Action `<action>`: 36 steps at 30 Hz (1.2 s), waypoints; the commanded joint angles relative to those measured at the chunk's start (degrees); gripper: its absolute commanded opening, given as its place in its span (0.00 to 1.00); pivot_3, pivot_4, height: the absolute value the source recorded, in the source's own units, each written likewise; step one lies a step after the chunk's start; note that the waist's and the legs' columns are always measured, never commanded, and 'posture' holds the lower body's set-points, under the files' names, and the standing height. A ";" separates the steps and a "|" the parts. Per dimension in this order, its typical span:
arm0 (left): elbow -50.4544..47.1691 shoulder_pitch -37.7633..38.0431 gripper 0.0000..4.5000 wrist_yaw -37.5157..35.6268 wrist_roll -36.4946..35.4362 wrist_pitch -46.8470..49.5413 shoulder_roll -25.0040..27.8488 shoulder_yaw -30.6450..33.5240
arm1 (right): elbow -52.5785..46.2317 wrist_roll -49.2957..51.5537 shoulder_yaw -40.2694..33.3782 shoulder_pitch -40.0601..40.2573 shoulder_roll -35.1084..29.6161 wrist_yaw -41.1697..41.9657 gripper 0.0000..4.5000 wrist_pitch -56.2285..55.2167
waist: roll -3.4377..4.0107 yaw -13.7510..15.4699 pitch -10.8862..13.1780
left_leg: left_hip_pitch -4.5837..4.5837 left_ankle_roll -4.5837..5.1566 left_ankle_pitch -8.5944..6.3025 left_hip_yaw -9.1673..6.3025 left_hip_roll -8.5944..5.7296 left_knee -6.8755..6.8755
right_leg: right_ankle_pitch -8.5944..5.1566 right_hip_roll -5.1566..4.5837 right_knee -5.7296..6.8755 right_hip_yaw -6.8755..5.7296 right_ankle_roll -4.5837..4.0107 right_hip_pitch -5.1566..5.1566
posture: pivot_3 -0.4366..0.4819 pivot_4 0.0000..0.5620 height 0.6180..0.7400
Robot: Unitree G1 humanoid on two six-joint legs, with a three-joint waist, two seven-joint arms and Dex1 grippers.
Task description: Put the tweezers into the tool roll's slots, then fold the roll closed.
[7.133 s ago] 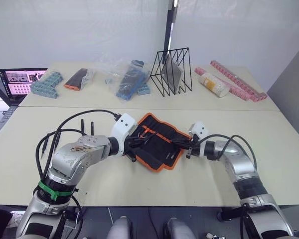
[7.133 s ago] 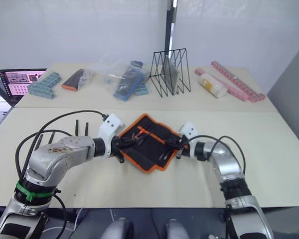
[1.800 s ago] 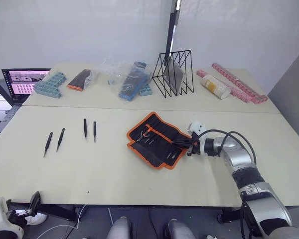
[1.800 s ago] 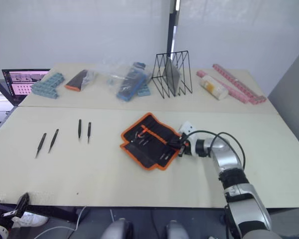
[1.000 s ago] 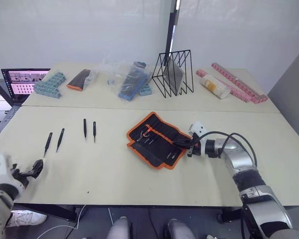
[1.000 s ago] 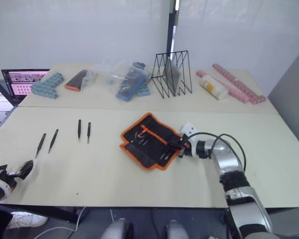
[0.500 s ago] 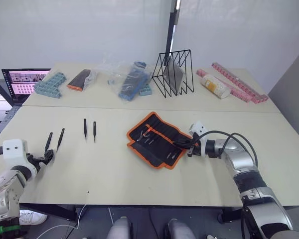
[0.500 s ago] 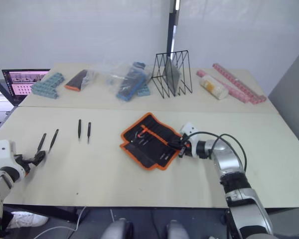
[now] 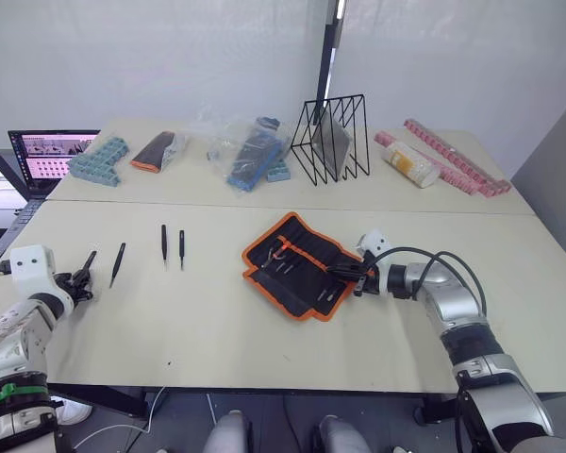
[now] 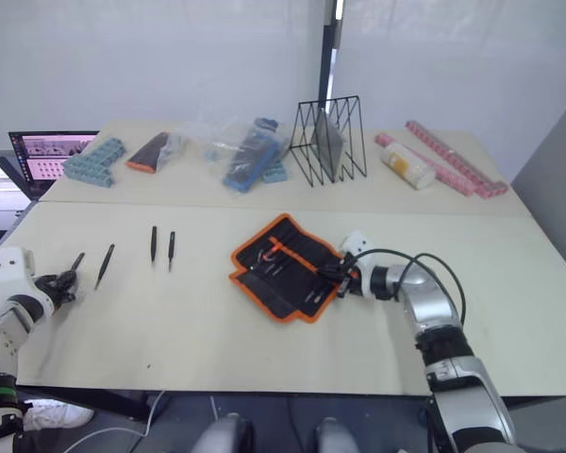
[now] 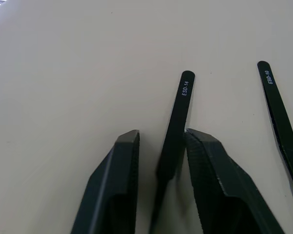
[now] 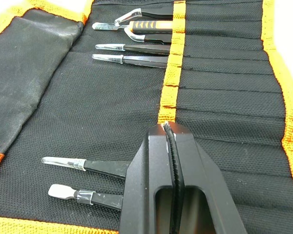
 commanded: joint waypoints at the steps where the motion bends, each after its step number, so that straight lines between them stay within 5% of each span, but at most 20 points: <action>1: -2.55 3.02 0.01 -0.24 -1.18 1.68 -1.45 0.27 | -0.32 -0.71 0.57 0.45 0.02 -0.13 0.00 0.37 | 0.02 -0.07 -0.01 | 0.00 0.00 0.00 0.01 -0.01 -0.01 | 0.00 -0.02 0.00 0.00 0.00 0.00 | 0.48 0.27 0.55; 13: -7.54 6.97 0.01 2.50 -0.51 2.30 -2.61 1.17 | 1.43 -1.15 1.26 -0.92 0.42 0.48 0.00 -0.51 | 0.02 -0.70 -0.01 | 0.00 0.01 -0.01 0.00 0.00 -0.04 | 0.01 -0.04 0.00 0.00 0.01 -0.01 | 0.48 0.27 0.55; 20: -10.31 7.95 0.56 3.05 -1.47 3.68 -3.18 1.88 | 1.68 -1.38 1.91 -1.28 0.57 0.39 0.00 -0.82 | 0.02 -1.12 -0.01 | 0.01 0.02 -0.01 -0.01 0.04 -0.05 | 0.01 -0.03 0.00 -0.01 0.00 -0.02 | 0.48 0.27 0.55; 36: -15.98 11.81 0.56 3.32 -3.63 6.69 -3.95 3.92 | 0.88 -1.46 2.28 -0.62 1.45 -0.38 0.00 -1.06 | 0.02 -1.30 -0.01 | 0.04 0.03 -0.03 0.02 0.05 -0.12 | 0.01 -0.04 -0.01 0.01 0.00 -0.04 | 0.48 0.27 0.55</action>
